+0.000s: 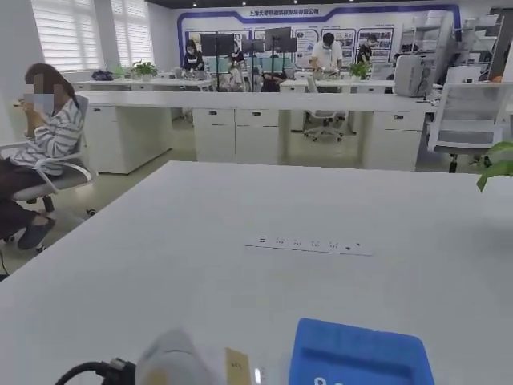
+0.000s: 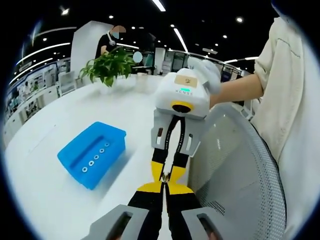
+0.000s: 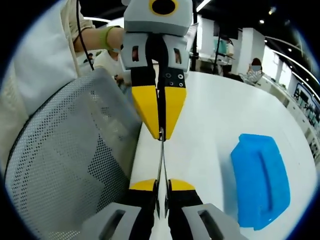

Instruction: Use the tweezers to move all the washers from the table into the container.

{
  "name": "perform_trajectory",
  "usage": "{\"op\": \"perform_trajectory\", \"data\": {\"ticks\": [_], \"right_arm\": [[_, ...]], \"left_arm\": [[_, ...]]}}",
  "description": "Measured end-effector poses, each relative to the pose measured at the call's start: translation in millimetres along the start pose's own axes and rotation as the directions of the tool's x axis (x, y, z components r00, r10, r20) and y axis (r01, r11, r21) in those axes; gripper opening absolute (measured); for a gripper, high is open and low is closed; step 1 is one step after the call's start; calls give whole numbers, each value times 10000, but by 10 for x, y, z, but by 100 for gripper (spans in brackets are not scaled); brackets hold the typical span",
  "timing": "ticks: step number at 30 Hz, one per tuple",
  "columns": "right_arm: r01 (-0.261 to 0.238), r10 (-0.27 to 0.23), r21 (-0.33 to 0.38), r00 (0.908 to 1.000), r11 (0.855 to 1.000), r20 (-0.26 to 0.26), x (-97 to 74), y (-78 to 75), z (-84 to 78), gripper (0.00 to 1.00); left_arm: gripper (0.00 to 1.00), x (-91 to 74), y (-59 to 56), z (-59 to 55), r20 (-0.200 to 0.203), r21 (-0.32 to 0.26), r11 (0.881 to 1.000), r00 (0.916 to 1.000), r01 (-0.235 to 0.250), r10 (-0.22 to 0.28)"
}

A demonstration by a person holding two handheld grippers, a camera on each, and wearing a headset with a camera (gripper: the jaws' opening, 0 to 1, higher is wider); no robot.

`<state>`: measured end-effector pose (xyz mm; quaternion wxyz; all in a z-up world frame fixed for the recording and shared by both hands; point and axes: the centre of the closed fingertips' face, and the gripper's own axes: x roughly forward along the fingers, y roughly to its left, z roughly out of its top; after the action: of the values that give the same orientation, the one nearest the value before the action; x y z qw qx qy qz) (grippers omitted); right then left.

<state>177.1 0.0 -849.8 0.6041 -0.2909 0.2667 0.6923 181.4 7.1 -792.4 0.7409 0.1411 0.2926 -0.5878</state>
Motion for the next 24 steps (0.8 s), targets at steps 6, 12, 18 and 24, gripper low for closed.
{"op": "perform_trajectory", "data": {"ticks": [6, 12, 18, 24], "right_arm": [[236, -237, 230, 9997, 9995, 39, 46, -48, -41, 6], [389, -393, 592, 9992, 9975, 60, 96, -58, -79, 6], [810, -859, 1108, 9955, 9905, 399, 85, -75, -77, 15], [2136, -2331, 2059, 9695, 9550, 755, -167, -136, -191, 32]], "left_arm": [[0, 45, 57, -104, -396, 66, 10000, 9992, -67, 69], [0, 81, 97, -249, -934, 201, 9997, 9955, -136, 155], [0, 107, 128, -383, -1310, 168, 9996, 9911, -223, 243], [0, 156, 197, -505, -1867, 313, 9982, 9808, -505, 555]]}}
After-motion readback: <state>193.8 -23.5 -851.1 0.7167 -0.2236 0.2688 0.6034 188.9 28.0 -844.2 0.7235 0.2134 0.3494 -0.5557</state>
